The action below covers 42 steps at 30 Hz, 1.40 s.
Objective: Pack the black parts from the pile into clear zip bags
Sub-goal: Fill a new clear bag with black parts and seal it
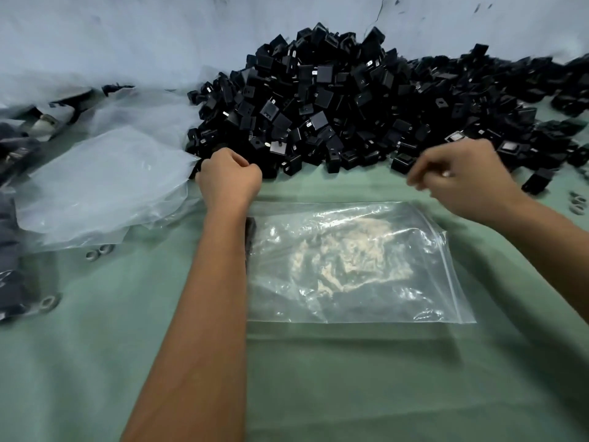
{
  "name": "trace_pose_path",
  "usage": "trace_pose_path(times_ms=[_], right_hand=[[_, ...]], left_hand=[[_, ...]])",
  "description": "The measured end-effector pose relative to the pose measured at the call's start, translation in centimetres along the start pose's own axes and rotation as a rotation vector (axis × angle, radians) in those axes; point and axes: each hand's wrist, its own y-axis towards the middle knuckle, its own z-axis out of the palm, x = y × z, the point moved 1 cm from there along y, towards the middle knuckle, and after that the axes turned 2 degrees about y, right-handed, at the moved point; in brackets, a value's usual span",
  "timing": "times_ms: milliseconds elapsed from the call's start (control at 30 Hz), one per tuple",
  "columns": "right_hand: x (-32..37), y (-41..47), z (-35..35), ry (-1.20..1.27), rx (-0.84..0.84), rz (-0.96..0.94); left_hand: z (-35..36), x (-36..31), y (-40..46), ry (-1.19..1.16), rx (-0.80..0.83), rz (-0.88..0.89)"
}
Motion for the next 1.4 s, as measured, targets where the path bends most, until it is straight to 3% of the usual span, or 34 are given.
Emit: trace_pose_path(times_ms=[133, 233, 367, 467, 633, 767, 867, 967, 1200, 1400], right_hand=[[2.6, 4.6, 3.3, -0.145, 0.178, -0.156], [3.7, 7.4, 6.7, -0.232, 0.301, -0.141], [3.9, 9.0, 9.7, -0.249, 0.264, -0.026], [3.8, 9.0, 10.2, -0.244, 0.212, -0.026], [3.2, 7.6, 8.4, -0.156, 0.075, -0.054], [0.9, 4.6, 4.2, 0.232, -0.135, 0.169], [-1.3, 1.2, 1.4, 0.452, -0.141, 0.377], [-3.3, -2.8, -0.9, 0.501, -0.052, 0.488], [-4.7, -8.3, -2.6, 0.644, 0.072, 0.590], [-2.8, -9.1, -2.6, 0.767, 0.275, 0.394]], left_hand=[[-0.7, -0.1, 0.5, -0.354, -0.051, -0.091], [-2.6, 0.2, 1.0, -0.655, -0.070, -0.196], [-5.5, 0.9, 1.3, -1.012, 0.048, -0.341], [-6.6, 1.4, 1.2, -1.176, 0.048, -0.358], [-5.5, -1.0, 0.2, -0.996, 0.155, -0.177], [-2.1, -5.8, -2.9, -0.625, 0.421, 0.215], [1.2, -9.0, -6.4, -0.437, 0.643, 0.540], [3.8, -11.0, -9.2, -0.186, 0.719, 0.764], [5.8, -11.7, -12.6, 0.135, 0.760, 0.972], [4.4, -11.5, -10.8, 0.083, 0.740, 0.950]])
